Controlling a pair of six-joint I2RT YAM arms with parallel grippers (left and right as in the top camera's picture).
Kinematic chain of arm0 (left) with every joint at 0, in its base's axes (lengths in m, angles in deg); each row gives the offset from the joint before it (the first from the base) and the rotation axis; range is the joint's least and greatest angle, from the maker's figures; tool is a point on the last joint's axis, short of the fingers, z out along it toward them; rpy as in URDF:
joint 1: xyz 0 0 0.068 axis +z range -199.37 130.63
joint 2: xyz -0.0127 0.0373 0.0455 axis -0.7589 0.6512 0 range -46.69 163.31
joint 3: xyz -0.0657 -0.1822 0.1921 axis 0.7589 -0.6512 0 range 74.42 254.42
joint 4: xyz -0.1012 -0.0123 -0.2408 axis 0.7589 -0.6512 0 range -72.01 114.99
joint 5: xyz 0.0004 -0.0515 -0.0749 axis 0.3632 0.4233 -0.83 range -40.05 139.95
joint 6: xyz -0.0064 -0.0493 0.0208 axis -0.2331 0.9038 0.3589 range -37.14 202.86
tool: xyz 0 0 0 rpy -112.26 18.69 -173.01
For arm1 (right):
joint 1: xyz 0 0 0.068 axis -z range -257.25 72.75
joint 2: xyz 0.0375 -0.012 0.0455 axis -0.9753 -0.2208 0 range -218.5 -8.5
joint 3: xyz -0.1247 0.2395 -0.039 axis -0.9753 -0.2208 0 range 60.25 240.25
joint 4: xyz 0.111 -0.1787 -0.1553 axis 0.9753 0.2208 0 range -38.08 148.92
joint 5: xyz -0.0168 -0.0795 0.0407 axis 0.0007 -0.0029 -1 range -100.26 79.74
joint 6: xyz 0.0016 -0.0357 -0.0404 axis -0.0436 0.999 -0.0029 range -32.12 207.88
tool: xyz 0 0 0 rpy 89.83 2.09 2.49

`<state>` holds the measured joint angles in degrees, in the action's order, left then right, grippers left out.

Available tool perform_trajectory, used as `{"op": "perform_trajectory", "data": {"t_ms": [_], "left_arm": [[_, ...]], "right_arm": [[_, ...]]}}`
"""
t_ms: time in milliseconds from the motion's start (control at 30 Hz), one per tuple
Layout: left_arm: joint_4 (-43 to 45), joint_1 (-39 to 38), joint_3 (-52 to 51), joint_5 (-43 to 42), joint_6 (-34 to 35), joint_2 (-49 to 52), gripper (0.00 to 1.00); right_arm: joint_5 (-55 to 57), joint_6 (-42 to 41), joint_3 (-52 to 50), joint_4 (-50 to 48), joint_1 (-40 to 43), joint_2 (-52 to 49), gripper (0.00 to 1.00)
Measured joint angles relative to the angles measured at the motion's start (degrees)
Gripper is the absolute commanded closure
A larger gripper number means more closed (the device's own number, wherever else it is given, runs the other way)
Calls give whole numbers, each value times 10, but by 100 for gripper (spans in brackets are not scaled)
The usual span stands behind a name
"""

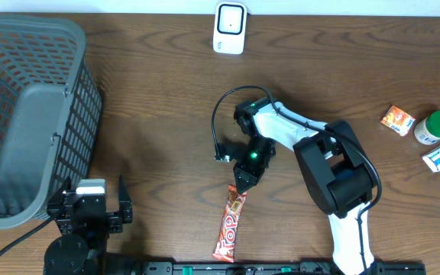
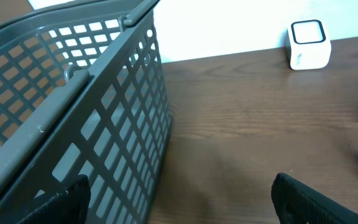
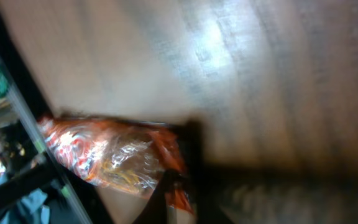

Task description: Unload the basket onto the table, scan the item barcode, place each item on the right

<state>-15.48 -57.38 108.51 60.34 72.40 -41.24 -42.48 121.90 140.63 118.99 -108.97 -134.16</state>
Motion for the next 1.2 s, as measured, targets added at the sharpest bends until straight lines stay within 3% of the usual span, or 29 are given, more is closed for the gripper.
{"op": "perform_trajectory", "data": {"t_ms": [367,733,1000,1200], "left_arm": [[0,0,0,0,0,0,8],[0,0,0,0,0,0,8],[0,0,0,0,0,0,8],[0,0,0,0,0,0,8]], "right_arm": [[16,-57,25,30,1,-10,99],[167,-189,249,43,76,-2,98],[70,-197,261,236,65,7,98],[17,-193,255,281,-15,7,99]]}}
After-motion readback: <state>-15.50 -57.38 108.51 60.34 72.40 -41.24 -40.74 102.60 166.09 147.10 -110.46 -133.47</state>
